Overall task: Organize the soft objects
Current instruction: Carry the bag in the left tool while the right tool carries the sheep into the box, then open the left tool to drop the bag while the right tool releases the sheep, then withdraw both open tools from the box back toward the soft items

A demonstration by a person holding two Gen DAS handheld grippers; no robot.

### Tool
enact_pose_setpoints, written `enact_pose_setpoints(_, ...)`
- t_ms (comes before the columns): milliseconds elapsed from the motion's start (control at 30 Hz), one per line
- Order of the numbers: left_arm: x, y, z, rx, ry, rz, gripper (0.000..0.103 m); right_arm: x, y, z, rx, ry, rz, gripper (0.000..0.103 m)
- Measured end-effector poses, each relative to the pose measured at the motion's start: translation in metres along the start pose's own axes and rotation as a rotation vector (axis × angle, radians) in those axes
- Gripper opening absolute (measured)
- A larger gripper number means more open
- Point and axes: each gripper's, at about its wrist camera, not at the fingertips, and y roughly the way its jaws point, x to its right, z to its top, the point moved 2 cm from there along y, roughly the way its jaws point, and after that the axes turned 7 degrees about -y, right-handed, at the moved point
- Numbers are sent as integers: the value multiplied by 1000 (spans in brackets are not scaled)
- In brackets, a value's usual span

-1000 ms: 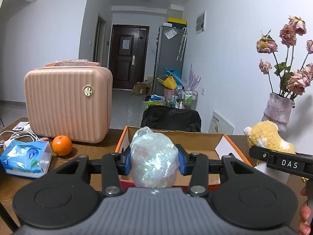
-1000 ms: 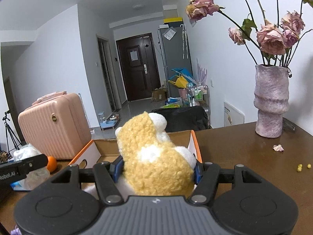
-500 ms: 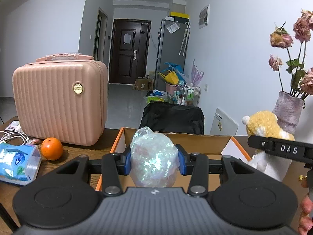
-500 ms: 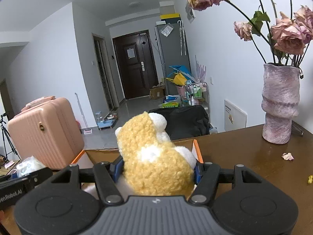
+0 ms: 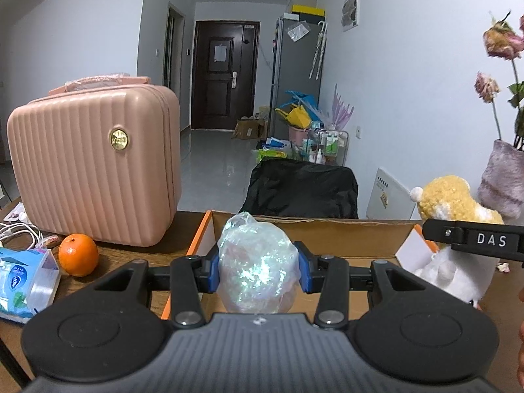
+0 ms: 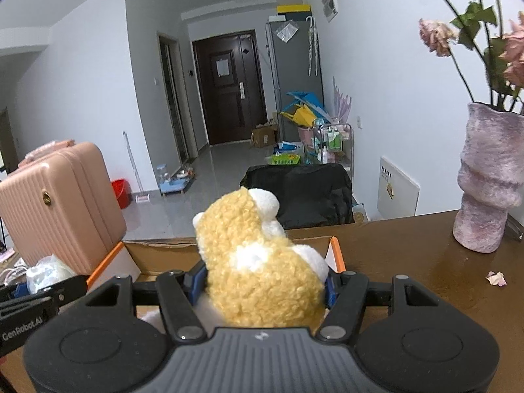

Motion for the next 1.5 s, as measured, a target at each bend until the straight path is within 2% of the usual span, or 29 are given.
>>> enact_pose_setpoints(333,-1,36,-5,-58,24,45,44,3,36,-2,-82,-15,-1,63)
enact_pose_setpoints(633,-1,53,-17,-104,47,72,44,4,54,-7,-115,-11,-5,63)
enact_pose_setpoints(767,-2,54,-18,-106,43,71,51,4,60,-6,-147,-18,1,70)
enact_pose_setpoints(833,-2,54,-19,-106,42,70,59,5,62,-6,-155,-18,-5,74)
enact_pose_setpoints(900,-2,55,-20,-111,44,69,75,7,64,-6,-156,-16,-29,86)
enact_pose_setpoints(933,-3,55,-19,-115,40,71,78,9,63,-6,-152,-11,-38,90)
enact_pose_setpoints(1000,-3,53,-19,-100,40,79,95,12,62,-6,-150,8,-29,93)
enact_pose_setpoints(1067,-3,50,-18,-86,37,85,103,15,62,-6,-145,24,-24,101)
enact_pose_setpoints(1167,-3,46,-18,-60,39,109,103,15,61,-7,-137,23,-31,103)
enact_pose_setpoints(1500,-4,44,-17,-73,25,112,103,6,50,-7,-111,-2,-28,103)
